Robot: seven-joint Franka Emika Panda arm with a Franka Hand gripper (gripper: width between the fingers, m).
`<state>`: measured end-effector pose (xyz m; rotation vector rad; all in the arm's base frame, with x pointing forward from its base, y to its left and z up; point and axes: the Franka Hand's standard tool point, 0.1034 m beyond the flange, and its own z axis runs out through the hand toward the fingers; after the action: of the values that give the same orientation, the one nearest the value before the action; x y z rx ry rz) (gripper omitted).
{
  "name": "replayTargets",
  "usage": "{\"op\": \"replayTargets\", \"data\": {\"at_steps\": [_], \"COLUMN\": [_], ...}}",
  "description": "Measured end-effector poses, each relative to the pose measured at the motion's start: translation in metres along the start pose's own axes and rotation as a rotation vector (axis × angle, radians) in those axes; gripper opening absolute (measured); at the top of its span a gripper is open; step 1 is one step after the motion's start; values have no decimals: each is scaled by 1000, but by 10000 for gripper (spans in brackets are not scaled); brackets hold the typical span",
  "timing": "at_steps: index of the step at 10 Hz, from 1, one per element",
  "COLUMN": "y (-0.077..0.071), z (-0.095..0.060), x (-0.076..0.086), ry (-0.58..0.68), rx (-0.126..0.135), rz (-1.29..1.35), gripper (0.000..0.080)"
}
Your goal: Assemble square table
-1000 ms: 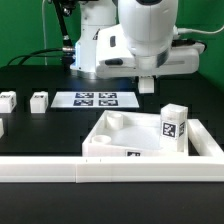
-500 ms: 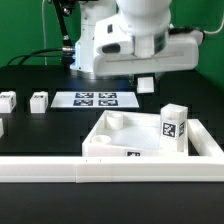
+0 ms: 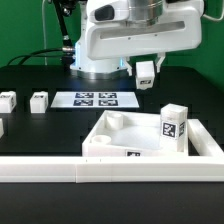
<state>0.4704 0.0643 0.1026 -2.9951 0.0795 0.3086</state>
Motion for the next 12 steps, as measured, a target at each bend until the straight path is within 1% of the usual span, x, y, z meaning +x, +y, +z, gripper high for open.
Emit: {"op": "replayTargets", "data": {"at_steps": [1, 2, 3, 4, 6, 7, 8, 10, 11, 12], "y": [2, 5, 14, 20, 23, 27, 30, 30, 32, 39], "z": [-1, -1, -7, -11, -26, -30, -26, -27, -28, -39], "x": [2, 3, 13, 20, 33, 40, 36, 36, 38, 51], "ry": [83, 140, 194, 271, 349, 452, 494, 493, 486, 487], "rx": [-10, -18, -26, -42, -49, -69, -82, -82, -84, -84], "rz": [-3, -17, -39, -51, -54, -56, -57, -56, -69, -80], "gripper": [288, 288, 288, 288, 288, 288, 288, 288, 288, 288]}}
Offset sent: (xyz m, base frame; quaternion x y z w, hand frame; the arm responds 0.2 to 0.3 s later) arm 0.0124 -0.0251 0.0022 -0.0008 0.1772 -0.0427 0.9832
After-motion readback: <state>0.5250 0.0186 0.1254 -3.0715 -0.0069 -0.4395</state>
